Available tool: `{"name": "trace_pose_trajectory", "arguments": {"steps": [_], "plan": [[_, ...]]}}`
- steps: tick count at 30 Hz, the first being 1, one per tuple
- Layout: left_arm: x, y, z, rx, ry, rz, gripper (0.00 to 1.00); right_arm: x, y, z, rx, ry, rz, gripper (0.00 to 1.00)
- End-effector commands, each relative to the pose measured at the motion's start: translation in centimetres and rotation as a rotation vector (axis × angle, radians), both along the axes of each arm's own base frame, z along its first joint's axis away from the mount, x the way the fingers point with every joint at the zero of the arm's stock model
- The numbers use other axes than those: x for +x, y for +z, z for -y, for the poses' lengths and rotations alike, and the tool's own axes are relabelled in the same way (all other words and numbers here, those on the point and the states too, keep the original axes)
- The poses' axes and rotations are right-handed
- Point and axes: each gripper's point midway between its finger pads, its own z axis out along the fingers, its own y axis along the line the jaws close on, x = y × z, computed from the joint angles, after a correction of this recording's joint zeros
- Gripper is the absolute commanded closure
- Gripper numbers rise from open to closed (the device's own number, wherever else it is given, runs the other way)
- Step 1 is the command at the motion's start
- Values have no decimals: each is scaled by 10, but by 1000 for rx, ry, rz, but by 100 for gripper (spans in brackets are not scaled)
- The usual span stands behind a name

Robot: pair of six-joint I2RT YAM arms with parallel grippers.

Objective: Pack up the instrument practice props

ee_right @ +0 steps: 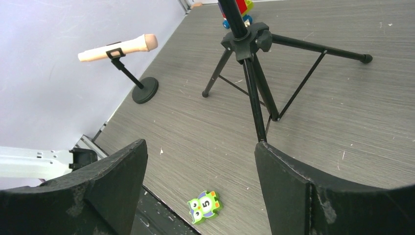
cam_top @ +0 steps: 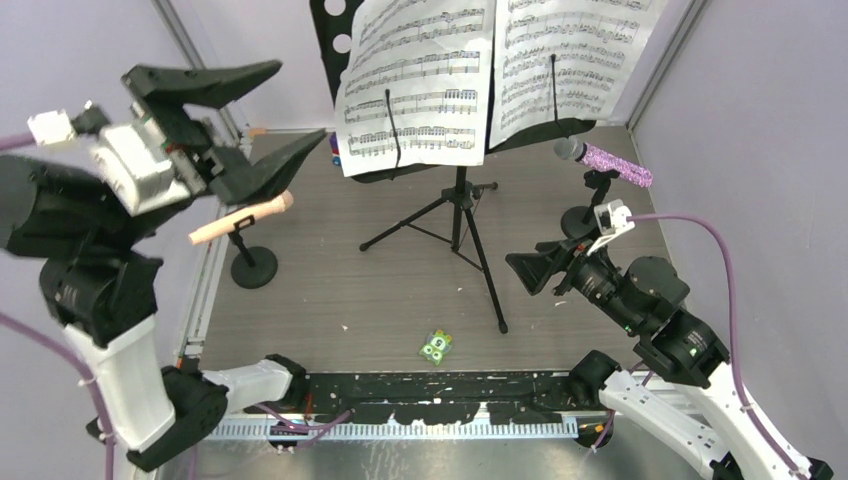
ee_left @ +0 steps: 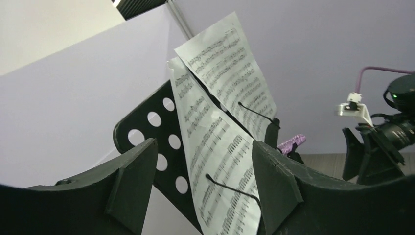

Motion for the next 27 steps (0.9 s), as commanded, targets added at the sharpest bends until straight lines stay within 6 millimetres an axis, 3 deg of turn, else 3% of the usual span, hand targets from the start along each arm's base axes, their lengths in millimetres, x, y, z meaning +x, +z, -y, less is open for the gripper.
{"name": "trace_pose_trajectory", "arguments": {"steps": [1,11,13,16,18,23,27], "plan": [[39,8,18,-27,-2,-55,29,-8,22,7,31,-4,45,15],[72,-6,37,-32,-27,-108,31,-14,17,17,31,-21,42,16],[75,-7,39,-35,-26,-117,37,-16,18,18,35,-20,43,15],[76,-5,40,-46,-35,-119,56,-19,20,19,46,-18,46,16],[75,-4,40,-52,-39,-122,57,-21,21,21,49,-19,49,15],[78,-5,42,-59,-45,-133,68,-29,41,21,76,12,73,18],[82,-7,43,-60,-43,-136,69,-40,62,7,91,114,93,18]]}}
